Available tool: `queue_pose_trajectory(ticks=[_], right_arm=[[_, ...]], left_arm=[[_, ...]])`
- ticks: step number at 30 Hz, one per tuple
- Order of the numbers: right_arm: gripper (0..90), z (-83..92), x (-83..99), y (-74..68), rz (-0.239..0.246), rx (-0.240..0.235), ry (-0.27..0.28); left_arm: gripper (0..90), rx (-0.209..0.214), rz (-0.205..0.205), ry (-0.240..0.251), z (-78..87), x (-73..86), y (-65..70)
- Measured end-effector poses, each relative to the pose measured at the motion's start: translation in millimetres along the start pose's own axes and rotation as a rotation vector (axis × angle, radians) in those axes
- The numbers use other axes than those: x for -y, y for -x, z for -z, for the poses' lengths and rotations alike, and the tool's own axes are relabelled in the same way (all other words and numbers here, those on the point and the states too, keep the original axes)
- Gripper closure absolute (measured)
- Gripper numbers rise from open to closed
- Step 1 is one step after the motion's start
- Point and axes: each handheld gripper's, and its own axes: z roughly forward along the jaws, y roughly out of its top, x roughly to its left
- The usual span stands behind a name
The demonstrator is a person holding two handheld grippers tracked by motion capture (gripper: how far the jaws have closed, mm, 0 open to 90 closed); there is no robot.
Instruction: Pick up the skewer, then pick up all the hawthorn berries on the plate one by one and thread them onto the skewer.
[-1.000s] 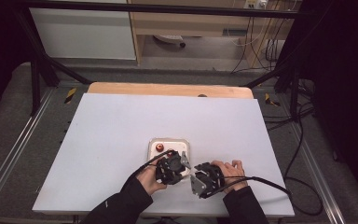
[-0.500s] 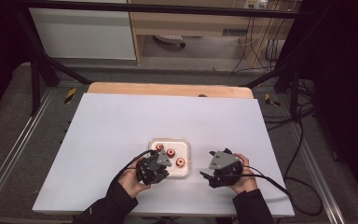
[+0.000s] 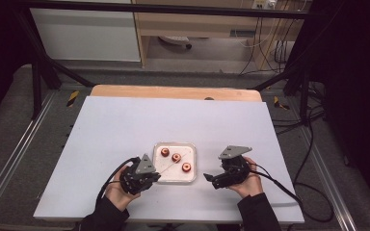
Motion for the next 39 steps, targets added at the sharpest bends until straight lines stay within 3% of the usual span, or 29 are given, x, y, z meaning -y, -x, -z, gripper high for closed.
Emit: queue_pose_trajectory(ticks=[6, 7, 9, 11, 12, 18, 27, 39], right_arm=[[7.4, -4.5, -12.7, -4.2, -0.025, 0.007, -0.020], [7.1, -5.5, -15.7, -4.8, -0.025, 0.004, -0.024], [6.9, -8.4, -21.5, -6.7, -0.037, -0.002, -0.035], [6.7, -12.6, -27.3, -8.2, -0.046, -0.006, -0.054], [6.7, -14.9, -30.0, -9.0, -0.048, -0.006, -0.064], [6.2, -29.6, -43.3, -13.0, -0.052, -0.022, -0.121], [6.1, -49.7, -59.7, -18.9, -0.055, -0.035, -0.208], [19.4, -79.0, -79.6, -24.5, -0.041, -0.097, -0.325]], left_arm=[[88.0, -0.026, 0.047, 0.046, 7.1, 19.7, -4.9], [88.0, -0.034, 0.080, 0.034, 9.4, 23.2, -3.8], [88.0, -0.039, 0.068, 0.065, 10.6, 27.6, -7.6], [88.0, -0.038, 0.102, 0.065, 13.1, 32.5, -7.9], [88.0, -0.046, 0.090, 0.082, 13.3, 34.1, -9.9], [88.0, -0.051, 0.104, 0.107, 17.0, 40.0, -11.8], [88.0, -0.055, 0.107, 0.117, 18.2, 45.1, -13.3], [88.0, -0.052, 0.117, 0.118, 16.9, 48.5, -15.1]])
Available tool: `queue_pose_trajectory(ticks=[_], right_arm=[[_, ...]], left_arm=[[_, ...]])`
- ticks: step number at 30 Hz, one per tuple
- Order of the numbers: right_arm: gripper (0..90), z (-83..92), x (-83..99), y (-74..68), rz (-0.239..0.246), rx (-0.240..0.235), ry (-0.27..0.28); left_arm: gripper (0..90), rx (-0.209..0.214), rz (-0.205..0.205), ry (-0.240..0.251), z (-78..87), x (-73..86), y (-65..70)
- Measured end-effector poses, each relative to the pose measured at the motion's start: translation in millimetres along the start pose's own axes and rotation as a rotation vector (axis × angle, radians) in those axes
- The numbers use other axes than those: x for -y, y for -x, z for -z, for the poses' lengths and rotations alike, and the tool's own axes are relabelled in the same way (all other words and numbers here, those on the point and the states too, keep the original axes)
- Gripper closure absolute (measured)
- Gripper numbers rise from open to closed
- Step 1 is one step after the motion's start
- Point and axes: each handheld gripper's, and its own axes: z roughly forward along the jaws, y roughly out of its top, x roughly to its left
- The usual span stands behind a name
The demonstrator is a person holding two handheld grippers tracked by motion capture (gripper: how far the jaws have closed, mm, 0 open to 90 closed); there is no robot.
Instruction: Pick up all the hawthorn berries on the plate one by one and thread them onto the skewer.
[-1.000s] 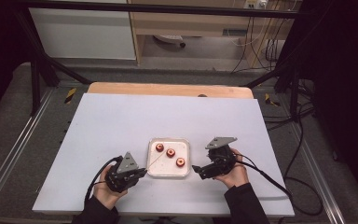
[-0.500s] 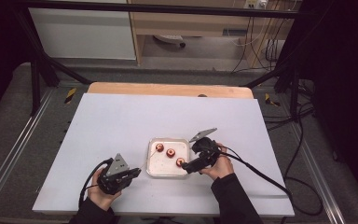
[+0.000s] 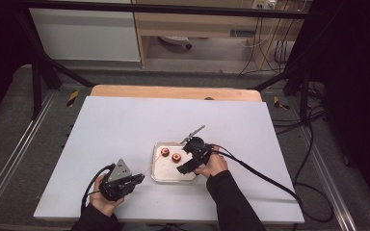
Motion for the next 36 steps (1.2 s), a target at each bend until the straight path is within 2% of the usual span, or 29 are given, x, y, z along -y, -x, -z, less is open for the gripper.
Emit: queue_pose_trajectory(ticks=[5, 9, 15, 23, 27, 31, 35, 36], right_arm=[[29.5, -5.6, -5.8, 2.2, -0.015, -0.018, -0.048], [38.8, -9.9, -6.1, 5.4, -0.032, -0.010, -0.094], [50.0, -15.0, -7.0, 7.9, -0.052, -0.032, -0.132], [59.2, -20.0, -8.1, 11.6, -0.078, -0.051, -0.158], [59.7, -20.4, -8.4, 12.1, -0.102, -0.058, -0.171], [60.1, -18.6, -8.5, 11.9, -0.120, -0.060, -0.167], [60.2, -7.0, -8.7, 9.9, -0.129, -0.073, -0.098], [60.2, -2.8, -8.5, 9.9, -0.119, -0.074, -0.077]], left_arm=[[88.0, 0.002, -0.002, -0.001, -0.6, 0.2, 0.1], [88.0, 0.003, 0.002, -0.002, -0.3, 0.6, -0.4], [88.0, 0.003, 0.002, -0.005, -0.8, 0.6, -0.4], [88.0, 0.005, -0.003, -0.012, -1.7, 0.7, -0.3], [88.0, 0.005, -0.003, -0.013, -2.0, 0.6, -0.1], [88.0, 0.003, -0.002, -0.007, -1.3, 0.5, 0.5], [88.0, -0.001, -0.002, 0.005, 0.1, 0.2, 1.2], [88.0, -0.005, 0.000, 0.007, 0.2, 0.0, 1.6]])
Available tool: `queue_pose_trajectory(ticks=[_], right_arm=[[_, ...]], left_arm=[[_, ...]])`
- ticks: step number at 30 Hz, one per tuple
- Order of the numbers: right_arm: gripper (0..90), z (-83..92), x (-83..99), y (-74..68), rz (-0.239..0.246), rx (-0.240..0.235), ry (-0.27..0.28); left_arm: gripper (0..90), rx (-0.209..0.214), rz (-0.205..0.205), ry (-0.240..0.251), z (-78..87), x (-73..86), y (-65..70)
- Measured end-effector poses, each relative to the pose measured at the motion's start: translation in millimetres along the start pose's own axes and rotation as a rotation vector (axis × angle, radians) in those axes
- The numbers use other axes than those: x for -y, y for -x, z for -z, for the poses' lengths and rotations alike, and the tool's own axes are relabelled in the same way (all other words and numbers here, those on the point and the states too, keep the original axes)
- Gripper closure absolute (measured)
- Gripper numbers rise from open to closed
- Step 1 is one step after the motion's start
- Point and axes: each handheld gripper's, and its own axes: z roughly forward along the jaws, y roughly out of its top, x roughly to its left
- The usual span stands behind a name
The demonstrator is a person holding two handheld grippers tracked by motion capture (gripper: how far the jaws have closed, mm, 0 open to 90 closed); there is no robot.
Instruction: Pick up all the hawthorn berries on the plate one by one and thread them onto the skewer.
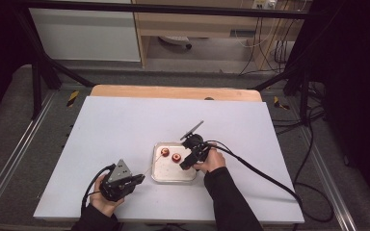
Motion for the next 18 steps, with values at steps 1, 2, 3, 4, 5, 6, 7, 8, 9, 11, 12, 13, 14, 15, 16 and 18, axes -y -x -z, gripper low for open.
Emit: queue_pose_trajectory(ticks=[1, 2, 3, 4, 5, 6, 7, 8, 9, 11, 12, 13, 14, 15, 16, 18], right_arm=[[60.2, 5.1, 1.0, -1.1, 0.000, -0.003, 0.025], [60.3, 8.2, 1.6, -2.0, -0.001, 0.000, 0.039], [60.4, 12.0, 2.3, -3.7, -0.011, 0.000, 0.057], [60.4, 16.2, 3.6, -4.8, -0.006, -0.008, 0.081], [60.4, 19.2, 4.3, -6.0, -0.005, -0.007, 0.097], [60.5, 21.3, 5.0, -6.9, -0.004, -0.009, 0.111], [60.5, 24.0, 5.7, -8.1, -0.007, -0.014, 0.135], [60.5, 26.5, 6.7, -8.5, -0.006, -0.021, 0.163], [60.5, 29.0, 7.8, -9.1, -0.012, -0.028, 0.194], [60.5, 33.3, 10.1, -9.3, -0.021, -0.041, 0.257], [60.5, 35.1, 11.4, -9.3, -0.033, -0.052, 0.293], [60.5, 36.5, 12.9, -8.5, -0.038, -0.060, 0.326], [60.5, 37.6, 14.6, -7.9, -0.053, -0.070, 0.362], [60.5, 38.3, 16.4, -6.7, -0.064, -0.084, 0.395], [60.5, 39.0, 18.2, -5.5, -0.081, -0.097, 0.426], [60.5, 39.1, 21.6, -2.7, -0.108, -0.122, 0.492]], left_arm=[[88.0, -0.002, 0.000, 0.002, 0.1, -0.1, 0.1], [88.0, -0.003, 0.001, 0.005, 0.2, -0.2, 0.3], [88.1, -0.004, 0.002, 0.007, 0.2, -0.3, 0.5], [88.0, -0.005, 0.003, 0.009, 0.2, -0.4, 0.7], [88.0, -0.005, 0.005, 0.011, 0.3, -0.4, 1.0], [88.0, -0.004, 0.005, 0.015, 0.4, -0.5, 1.2], [88.0, -0.005, 0.008, 0.021, 0.6, -0.5, 1.5], [88.0, -0.005, 0.009, 0.025, 1.0, -0.7, 1.6], [88.0, -0.006, 0.013, 0.032, 1.2, -0.7, 2.2], [88.0, -0.011, 0.022, 0.043, 1.6, -0.9, 3.1], [88.0, -0.013, 0.028, 0.049, 1.7, -1.0, 3.7], [88.0, -0.018, 0.034, 0.055, 1.9, -1.0, 4.1], [88.1, -0.021, 0.038, 0.058, 2.0, -1.2, 4.4], [88.1, -0.021, 0.044, 0.064, 2.2, -1.2, 4.7], [88.0, -0.025, 0.048, 0.069, 2.2, -1.2, 5.1], [88.0, -0.028, 0.058, 0.074, 2.3, -1.4, 6.0]])
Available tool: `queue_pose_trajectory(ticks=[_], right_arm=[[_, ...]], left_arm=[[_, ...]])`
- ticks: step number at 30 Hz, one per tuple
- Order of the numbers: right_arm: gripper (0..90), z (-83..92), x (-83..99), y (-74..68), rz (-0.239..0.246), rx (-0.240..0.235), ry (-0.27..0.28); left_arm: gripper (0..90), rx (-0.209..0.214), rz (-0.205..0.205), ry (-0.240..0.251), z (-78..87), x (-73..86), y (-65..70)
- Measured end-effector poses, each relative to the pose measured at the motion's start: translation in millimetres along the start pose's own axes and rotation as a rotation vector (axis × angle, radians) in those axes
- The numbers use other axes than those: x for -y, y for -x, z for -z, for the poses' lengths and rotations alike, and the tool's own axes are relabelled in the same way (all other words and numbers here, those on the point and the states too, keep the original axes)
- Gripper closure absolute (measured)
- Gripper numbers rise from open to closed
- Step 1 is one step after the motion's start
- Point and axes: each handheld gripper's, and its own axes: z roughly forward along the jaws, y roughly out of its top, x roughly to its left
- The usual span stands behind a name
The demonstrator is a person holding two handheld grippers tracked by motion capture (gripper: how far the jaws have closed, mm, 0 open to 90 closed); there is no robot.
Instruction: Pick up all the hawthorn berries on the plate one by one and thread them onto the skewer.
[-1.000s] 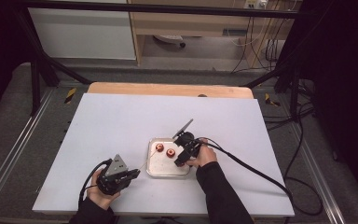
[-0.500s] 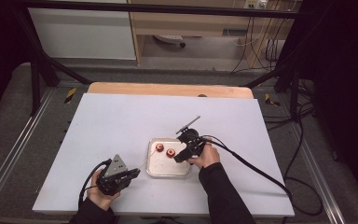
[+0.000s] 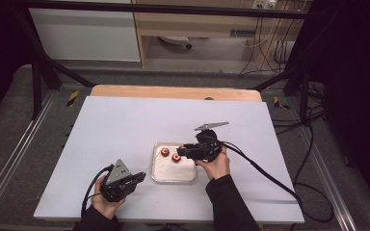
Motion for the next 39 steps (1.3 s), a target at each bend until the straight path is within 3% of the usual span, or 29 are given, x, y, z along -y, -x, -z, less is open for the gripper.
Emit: queue_pose_trajectory(ticks=[7, 11, 25, 33, 39], right_arm=[[60.6, 2.1, 11.3, 5.9, -0.096, -0.082, 0.213], [60.6, -1.6, 17.6, 5.8, -0.143, -0.125, 0.302], [60.6, -3.3, 19.2, -1.7, -0.191, -0.158, 0.568], [60.7, 0.5, 16.2, -2.9, -0.228, -0.174, 0.673], [60.7, 0.4, 14.8, -1.9, -0.239, -0.178, 0.710]], left_arm=[[87.9, -0.026, 0.047, 0.023, 0.2, 0.3, 4.1], [87.8, -0.029, 0.074, 0.033, 0.5, -0.4, 6.5], [87.9, -0.037, 0.126, 0.079, -3.5, -18.3, 21.8], [87.9, -0.022, 0.132, 0.105, -10.5, -32.7, 32.9], [87.9, -0.012, 0.161, 0.108, -16.4, -39.7, 37.8]])
